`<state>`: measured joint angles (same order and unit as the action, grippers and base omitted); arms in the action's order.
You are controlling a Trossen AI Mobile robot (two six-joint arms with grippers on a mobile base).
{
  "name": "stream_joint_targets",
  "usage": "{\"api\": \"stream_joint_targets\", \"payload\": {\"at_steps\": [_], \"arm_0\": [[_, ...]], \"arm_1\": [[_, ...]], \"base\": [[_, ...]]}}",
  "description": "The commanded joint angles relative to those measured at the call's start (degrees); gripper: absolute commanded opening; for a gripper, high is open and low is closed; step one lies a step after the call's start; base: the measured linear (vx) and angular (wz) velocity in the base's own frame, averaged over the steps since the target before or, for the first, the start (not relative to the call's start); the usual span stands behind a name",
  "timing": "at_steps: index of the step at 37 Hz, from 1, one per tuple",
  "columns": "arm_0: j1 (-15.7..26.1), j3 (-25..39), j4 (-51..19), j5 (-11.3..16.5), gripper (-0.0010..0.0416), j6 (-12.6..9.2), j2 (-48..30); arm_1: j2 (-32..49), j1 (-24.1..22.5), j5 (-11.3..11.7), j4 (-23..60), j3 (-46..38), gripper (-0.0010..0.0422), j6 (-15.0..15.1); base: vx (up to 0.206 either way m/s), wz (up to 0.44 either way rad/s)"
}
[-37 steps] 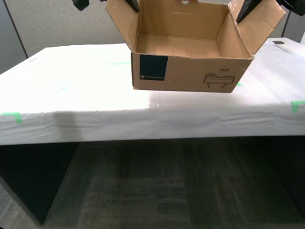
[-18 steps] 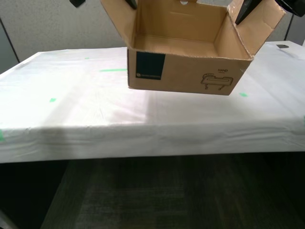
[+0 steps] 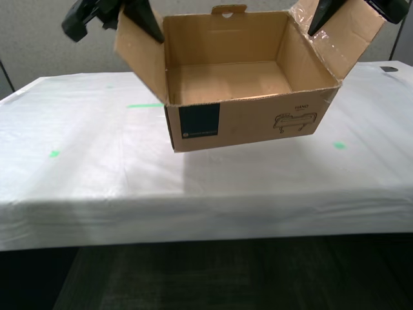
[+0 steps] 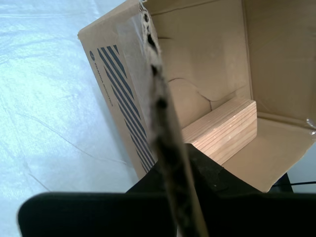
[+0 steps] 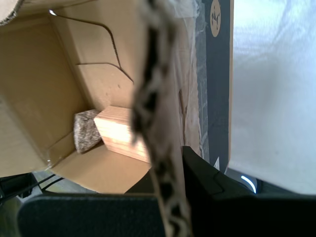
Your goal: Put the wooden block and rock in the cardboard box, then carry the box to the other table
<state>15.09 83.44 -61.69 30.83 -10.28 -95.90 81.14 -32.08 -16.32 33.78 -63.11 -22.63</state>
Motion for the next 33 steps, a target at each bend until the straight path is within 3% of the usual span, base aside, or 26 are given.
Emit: {"api": "stream_joint_targets", "payload": {"at_steps": [1, 9, 19, 30, 33], "arm_0": [[0.13, 0.11, 0.13, 0.59, -0.0001, 0.00, 0.09], [0.37, 0.11, 0.39, 0.59, -0.0001, 0.26, 0.09], [0.70, 0.11, 1.86, 0.59, 0.0000, 0.22, 0.09], [0.76, 0.11, 4.59, 0.57, -0.0001, 0.24, -0.37], [0.76, 0.11, 4.70, 0.59, 0.0000, 0.22, -0.37]], "arm_1": [[-0.98, 0.17, -0.63, 0.02, 1.51, -0.0001, 0.15], [-0.90, 0.28, 2.40, -0.07, 1.60, -0.0001, 0.59], [-0.79, 0.42, 2.40, -2.16, 1.64, -0.0001, -0.07], [-0.79, 1.42, 2.60, -5.18, 1.64, -0.0001, -7.78], [-0.79, 1.44, 5.31, -5.07, 1.64, -0.0001, -9.68]], "base": [[0.159, -0.007], [0.161, 0.001], [0.128, -0.002], [0.024, 0.000], [-0.017, 0.007]]}}
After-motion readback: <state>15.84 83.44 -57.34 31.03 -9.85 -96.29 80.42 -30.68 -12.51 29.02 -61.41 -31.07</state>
